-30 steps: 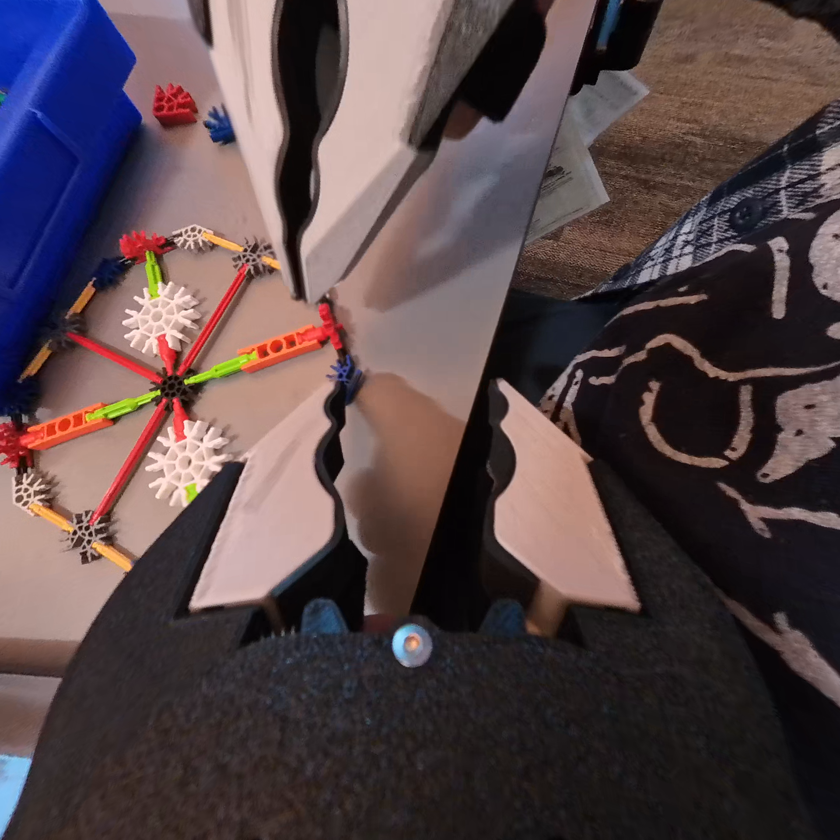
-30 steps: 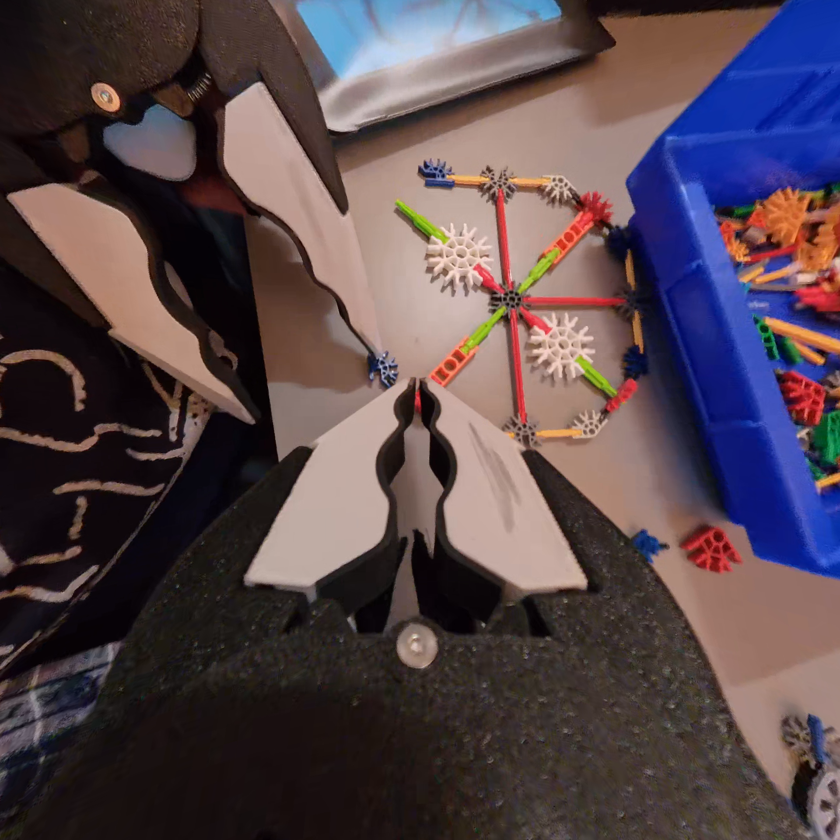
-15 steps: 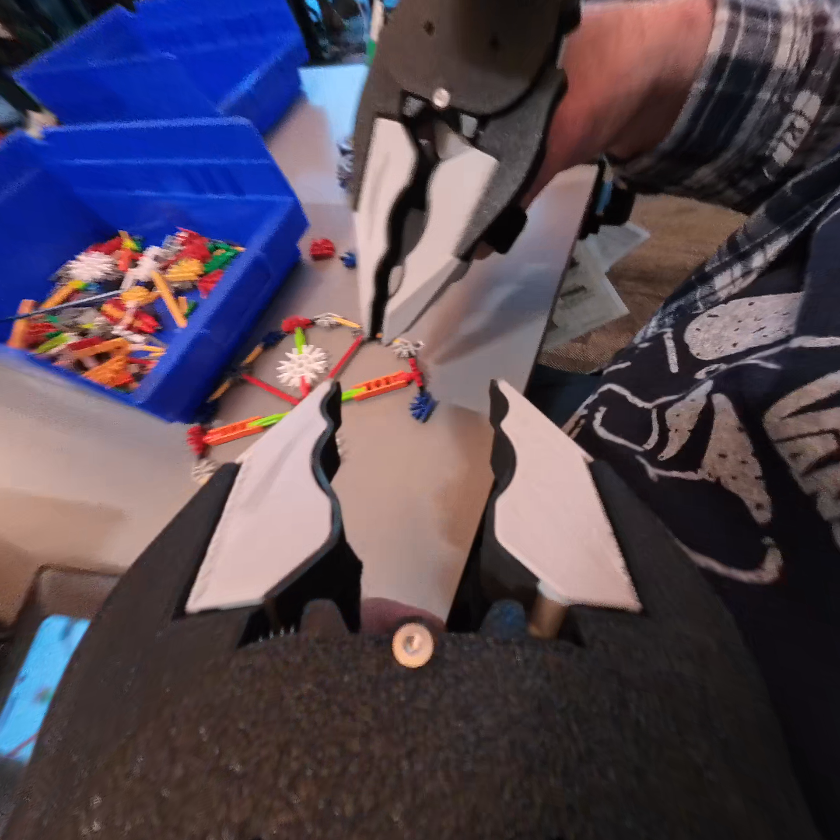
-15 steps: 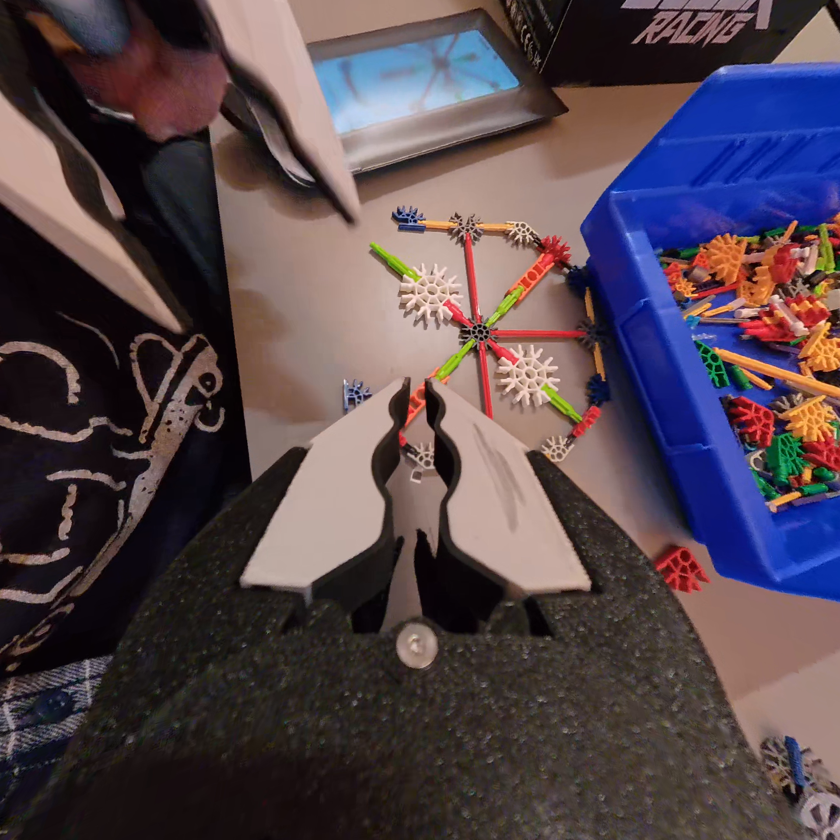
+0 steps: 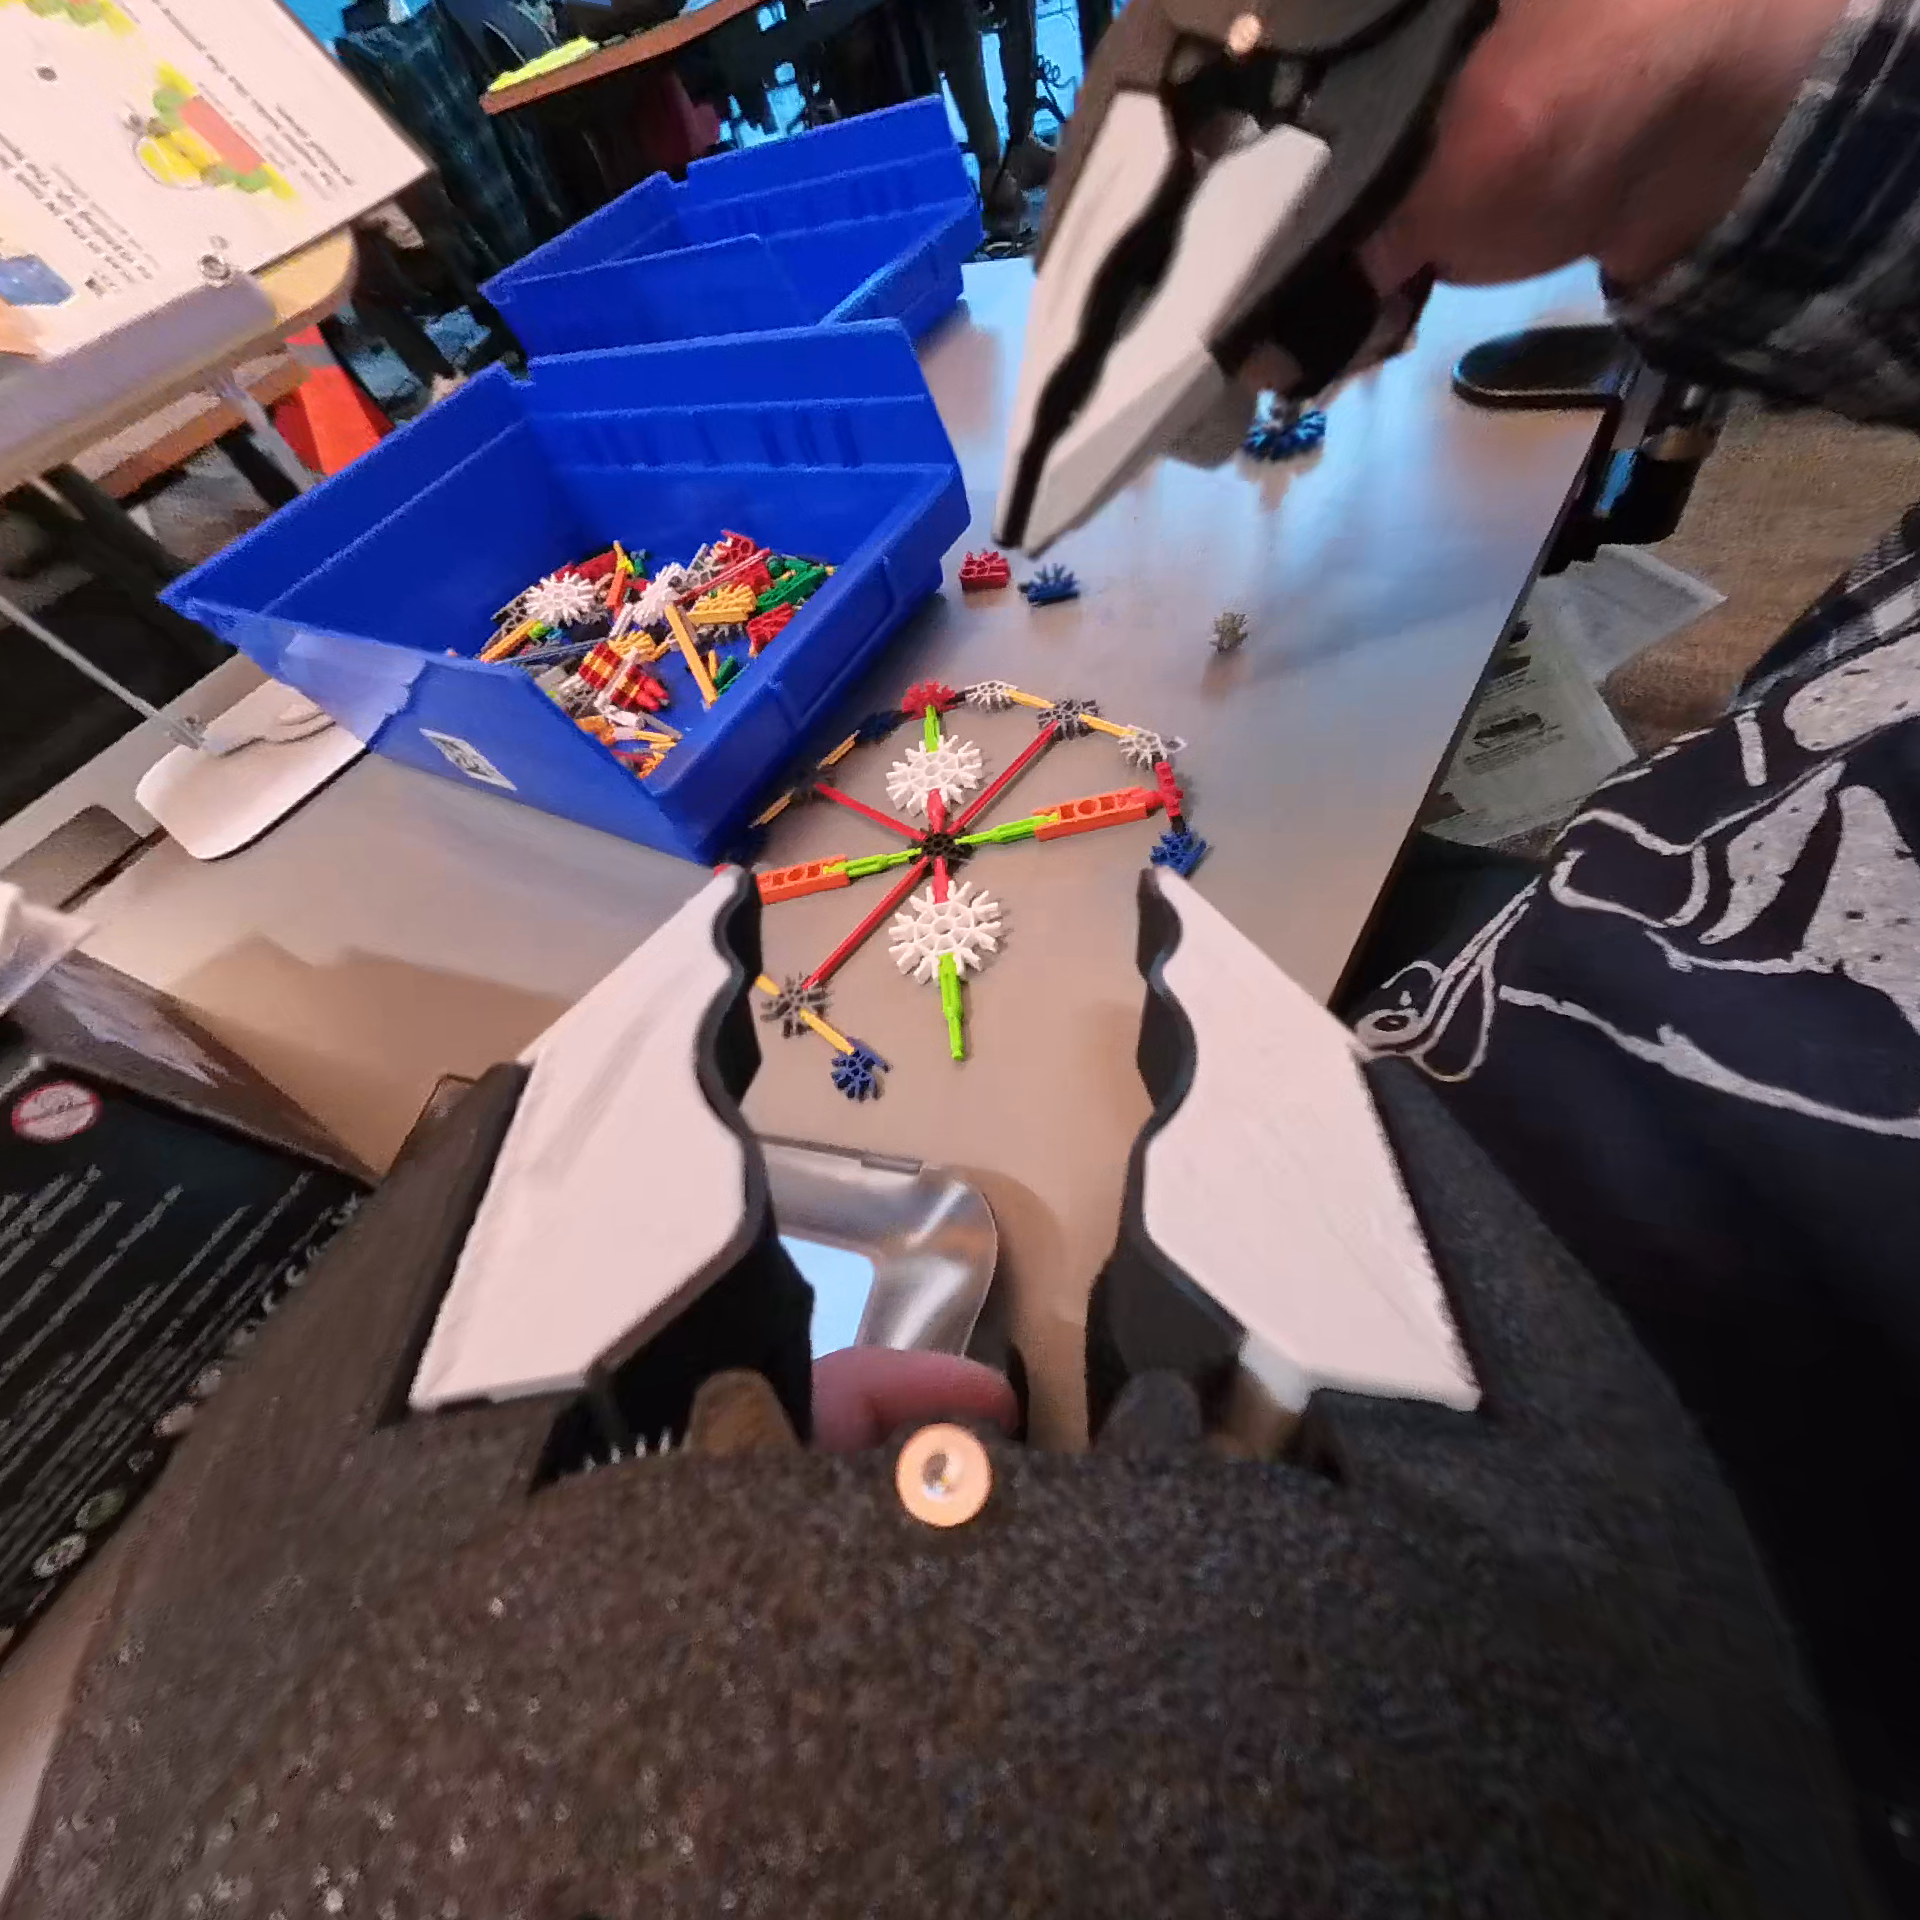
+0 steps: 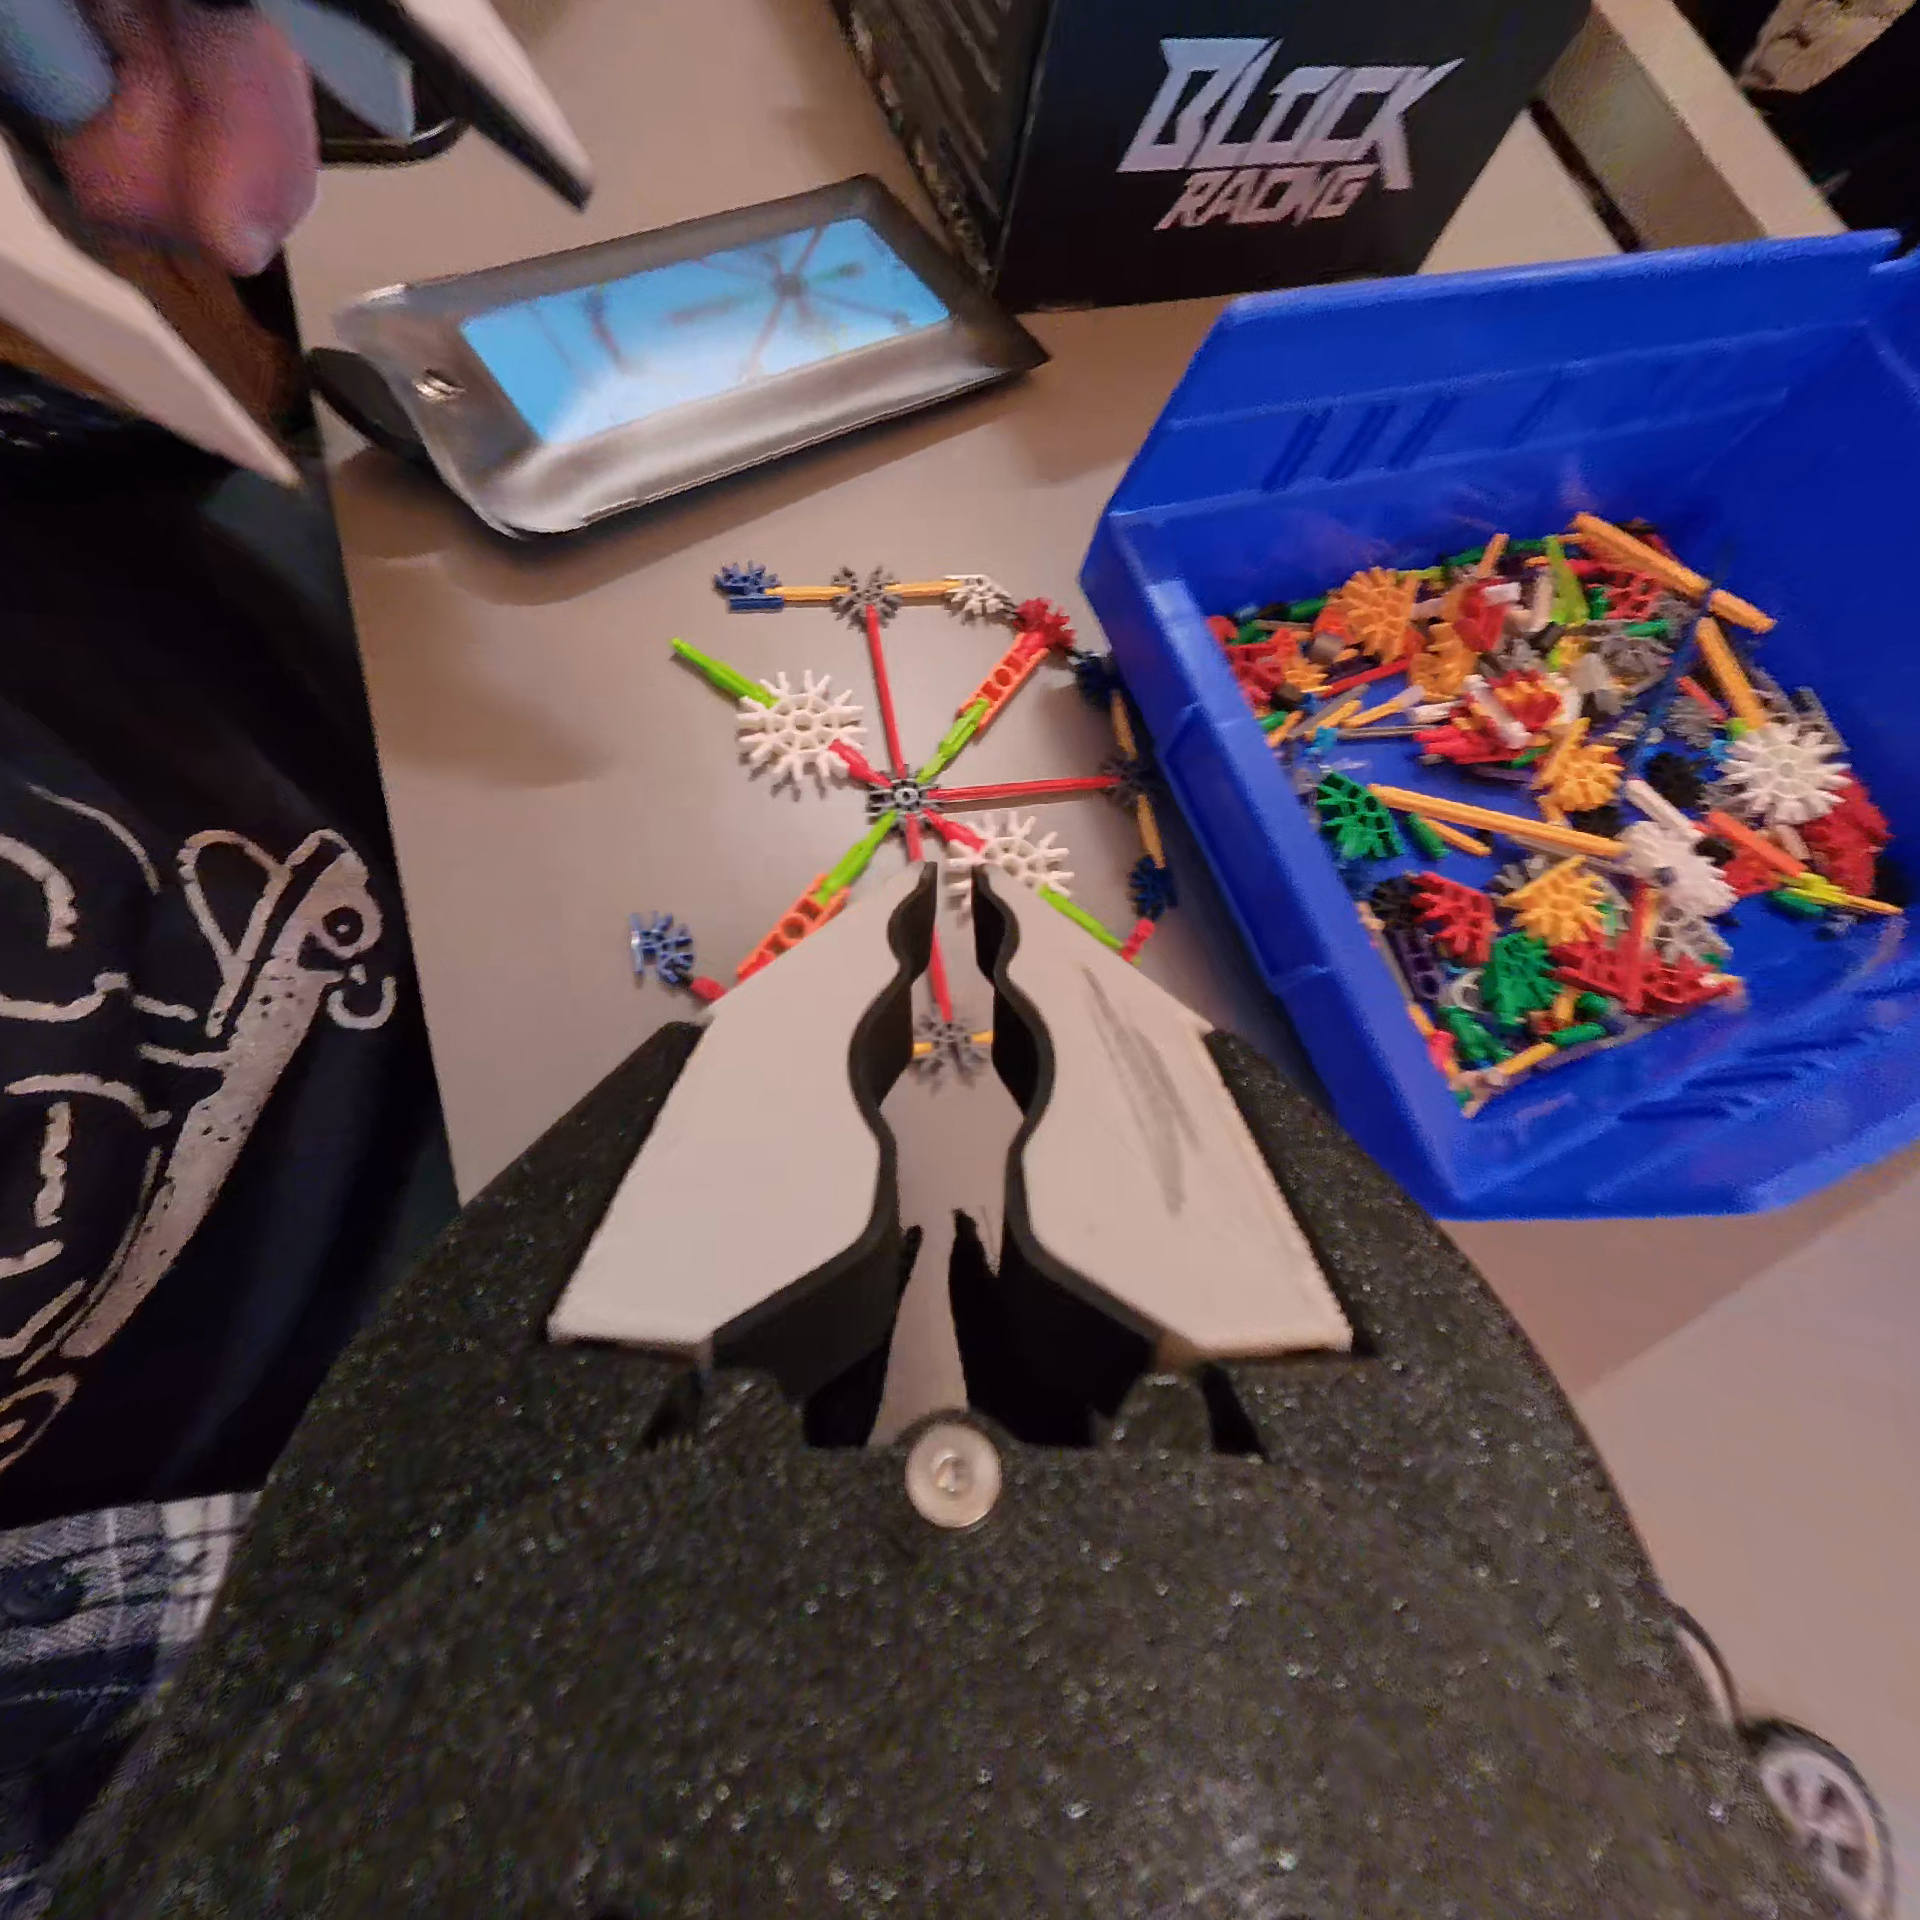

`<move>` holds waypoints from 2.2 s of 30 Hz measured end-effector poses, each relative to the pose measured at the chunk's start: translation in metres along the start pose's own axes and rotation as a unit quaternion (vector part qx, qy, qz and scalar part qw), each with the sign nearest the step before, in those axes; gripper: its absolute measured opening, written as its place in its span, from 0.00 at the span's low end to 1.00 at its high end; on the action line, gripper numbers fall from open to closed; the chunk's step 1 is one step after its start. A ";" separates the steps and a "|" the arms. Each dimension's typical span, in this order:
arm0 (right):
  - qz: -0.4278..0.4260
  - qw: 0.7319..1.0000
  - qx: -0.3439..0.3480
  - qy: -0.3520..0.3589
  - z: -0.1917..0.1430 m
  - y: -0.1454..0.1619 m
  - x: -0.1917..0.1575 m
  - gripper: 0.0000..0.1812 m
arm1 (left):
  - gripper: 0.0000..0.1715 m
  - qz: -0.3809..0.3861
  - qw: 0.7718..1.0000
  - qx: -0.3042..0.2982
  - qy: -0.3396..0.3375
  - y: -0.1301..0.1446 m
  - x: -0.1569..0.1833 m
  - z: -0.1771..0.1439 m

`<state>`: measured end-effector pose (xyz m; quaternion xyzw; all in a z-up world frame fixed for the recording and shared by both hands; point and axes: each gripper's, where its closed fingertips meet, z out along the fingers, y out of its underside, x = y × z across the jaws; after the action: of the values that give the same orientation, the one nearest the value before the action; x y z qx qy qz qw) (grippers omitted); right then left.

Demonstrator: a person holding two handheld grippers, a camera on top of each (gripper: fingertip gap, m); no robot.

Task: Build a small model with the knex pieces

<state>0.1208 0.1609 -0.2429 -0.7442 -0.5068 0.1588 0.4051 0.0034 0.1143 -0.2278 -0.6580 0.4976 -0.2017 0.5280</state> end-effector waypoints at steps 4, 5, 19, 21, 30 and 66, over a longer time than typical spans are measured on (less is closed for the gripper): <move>0.007 0.999 0.000 0.041 -0.009 -0.015 0.032 0.03 | 0.42 0.005 1.000 0.004 0.012 -0.003 0.005 0.011; 0.009 0.999 -0.003 0.052 -0.010 -0.018 0.042 0.03 | 0.41 0.006 1.000 0.008 0.014 -0.005 0.006 0.013; -0.040 0.981 -0.189 -0.009 0.068 -0.029 0.142 0.07 | 0.42 0.009 1.000 0.022 0.015 -0.005 0.004 0.023; -0.033 0.974 -0.219 -0.039 0.088 -0.023 0.135 0.07 | 0.42 0.005 1.000 0.026 0.013 -0.005 0.001 0.022; 0.026 0.958 -0.282 -0.042 0.138 0.013 0.141 0.04 | 0.42 -0.010 0.999 0.042 0.011 -0.002 -0.006 0.017; 0.055 0.951 -0.299 -0.050 0.134 0.016 0.145 0.00 | 0.42 -0.019 0.998 0.062 0.009 0.002 -0.014 0.005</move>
<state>0.1073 0.3455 -0.3137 -0.8489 -0.5090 0.0594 0.1291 0.0006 0.1287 -0.2277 -0.6315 0.4764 -0.2483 0.5591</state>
